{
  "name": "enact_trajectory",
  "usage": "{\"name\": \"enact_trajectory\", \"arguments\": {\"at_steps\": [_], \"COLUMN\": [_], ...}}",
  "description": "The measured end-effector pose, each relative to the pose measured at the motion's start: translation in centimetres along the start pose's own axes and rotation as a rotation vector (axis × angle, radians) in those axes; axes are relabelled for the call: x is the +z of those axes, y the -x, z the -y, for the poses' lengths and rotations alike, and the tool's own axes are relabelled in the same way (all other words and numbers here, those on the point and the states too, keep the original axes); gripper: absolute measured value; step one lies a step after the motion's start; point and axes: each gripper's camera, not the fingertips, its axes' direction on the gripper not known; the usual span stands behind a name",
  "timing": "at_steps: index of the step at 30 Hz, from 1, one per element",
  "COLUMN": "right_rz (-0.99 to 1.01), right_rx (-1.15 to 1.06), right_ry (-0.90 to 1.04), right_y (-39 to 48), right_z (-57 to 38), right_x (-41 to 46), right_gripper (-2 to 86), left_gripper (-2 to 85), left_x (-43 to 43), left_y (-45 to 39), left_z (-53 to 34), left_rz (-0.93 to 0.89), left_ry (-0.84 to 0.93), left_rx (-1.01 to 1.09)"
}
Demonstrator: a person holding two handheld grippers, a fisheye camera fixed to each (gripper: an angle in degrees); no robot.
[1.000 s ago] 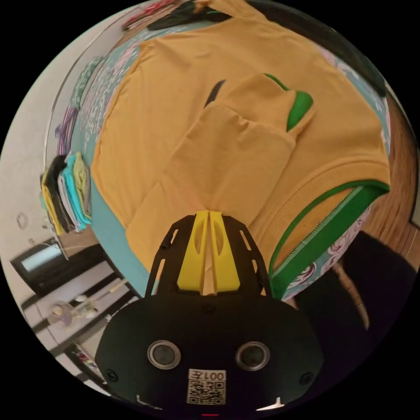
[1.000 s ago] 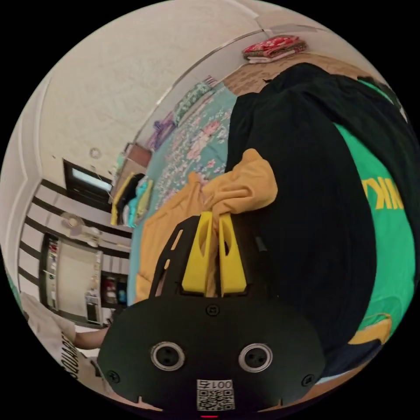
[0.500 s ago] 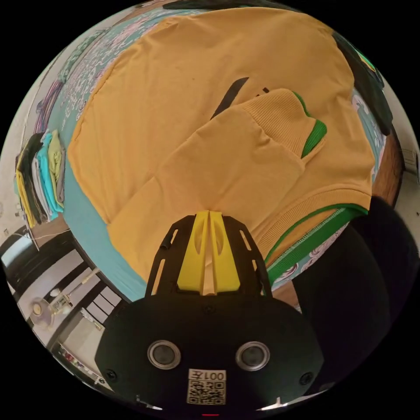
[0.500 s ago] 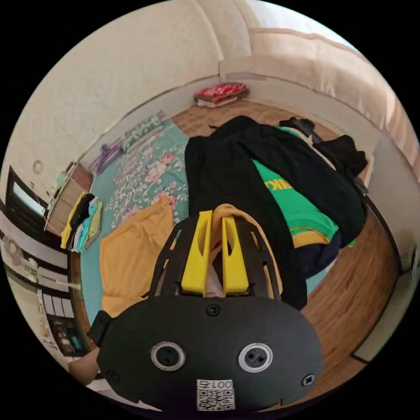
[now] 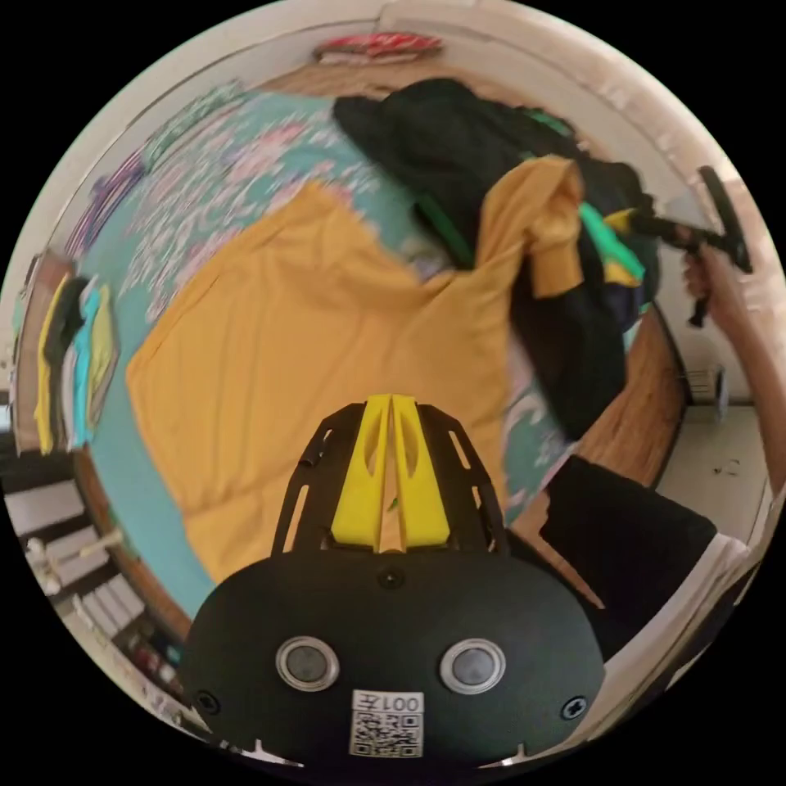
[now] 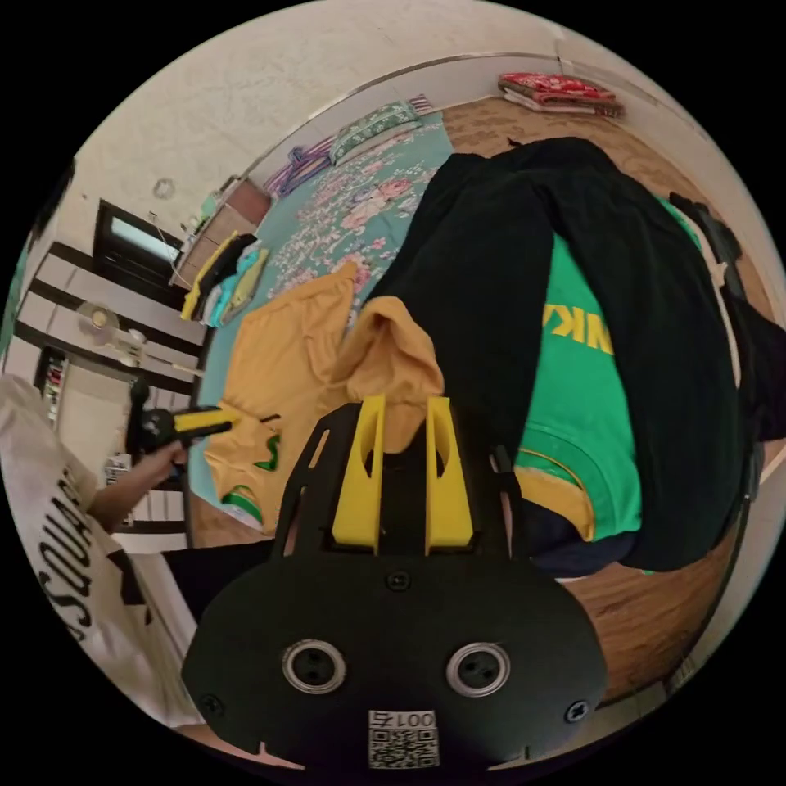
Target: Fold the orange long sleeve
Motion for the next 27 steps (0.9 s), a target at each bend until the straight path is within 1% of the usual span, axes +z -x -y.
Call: {"name": "enact_trajectory", "arguments": {"at_steps": [1,2,3,4,6,7,8,9,10,12,14,15,16,17,18,19,20,21,22,24,26,27], "right_rz": [-0.053,-0.049,-0.026,0.046,0.099,0.068,-0.024,-0.064,-0.059,0.072,0.306,0.364,0.503,0.643,0.701,0.782,0.83,0.848,0.875,0.864,0.831,0.834], "right_rx": [-0.025,-0.043,-0.042,-0.044,-0.058,-0.065,-0.058,-0.068,-0.104,-0.105,-0.104,-0.098,-0.079,-0.039,-0.013,0.045,0.119,0.163,0.255,0.411,0.611,0.652], "right_ry": [-0.006,0.0,0.004,0.014,0.062,0.095,0.102,0.105,0.106,0.104,0.09,0.094,0.122,0.166,0.181,0.175,0.131,0.104,0.046,-0.062,-0.194,-0.226], "right_y": [-0.9,-1.8,-2.3,-3.2,-4.2,-4.8,-5.4,-5.8,-6.6,-8.9,-12.6,-13.6,-15.6,-17.5,-18.5,-20.4,-22.3,-23.4,-25.7,-29.6,-34.4,-35.3], "right_z": [-0.4,-0.5,-0.4,0.1,1.4,2.2,2.9,3.1,3.5,3.9,4.8,5.1,6.1,7.2,7.7,8.7,9.6,10.0,10.8,11.7,11.8,11.7], "right_x": [0.5,1.4,1.9,3.1,5.5,6.8,7.4,7.4,6.6,4.3,-0.4,-1.5,-3.5,-4.9,-5.5,-6.6,-7.4,-7.7,-7.6,-6.6,-4.0,-3.3], "right_gripper": [9.7,11.6,12.5,13.3,13.0,11.4,8.7,7.7,5.5,3.6,2.3,2.0,1.6,1.3,1.2,1.0,0.9,0.9,0.8,0.7,0.6,0.7], "left_gripper": [1.4,3.3,4.1,5.7,5.6,4.8,3.0,1.7,0.2,-0.5,-0.8,-0.9,-0.9,-0.9,-0.9,-0.9,-0.9,-0.9,-0.9,-0.9,-0.9,-0.9], "left_x": [-0.3,-0.2,0.0,0.6,1.8,2.5,3.3,3.7,4.4,4.8,4.6,4.6,4.5,4.5,4.5,4.8,5.2,5.4,6.1,6.9,7.1,7.0], "left_y": [-2.3,-4.5,-5.5,-7.3,-9.1,-9.7,-10.0,-10.0,-9.5,-7.8,-4.7,-4.0,-2.7,-1.7,-1.3,-0.8,-0.7,-0.7,-0.9,-0.9,-0.6,-0.4], "left_z": [2.4,4.7,5.8,8.1,11.2,13.0,14.4,15.0,16.2,17.3,18.2,18.3,18.5,18.6,18.7,18.9,19.2,19.4,19.8,20.3,20.5,20.4], "left_rz": [-0.053,-0.06,-0.043,0.011,0.081,0.109,0.127,0.117,0.072,-0.033,-0.197,-0.236,-0.336,-0.444,-0.497,-0.594,-0.679,-0.715,-0.748,-0.723,-0.68,-0.66], "left_ry": [-0.088,-0.159,-0.185,-0.217,-0.23,-0.226,-0.213,-0.195,-0.149,-0.118,-0.115,-0.119,-0.126,-0.135,-0.141,-0.147,-0.147,-0.144,-0.136,-0.126,-0.162,-0.173], "left_rx": [0.07,0.143,0.171,0.213,0.241,0.272,0.318,0.35,0.377,0.377,0.312,0.296,0.28,0.273,0.273,0.28,0.294,0.305,0.31,0.269,0.199,0.176]}}
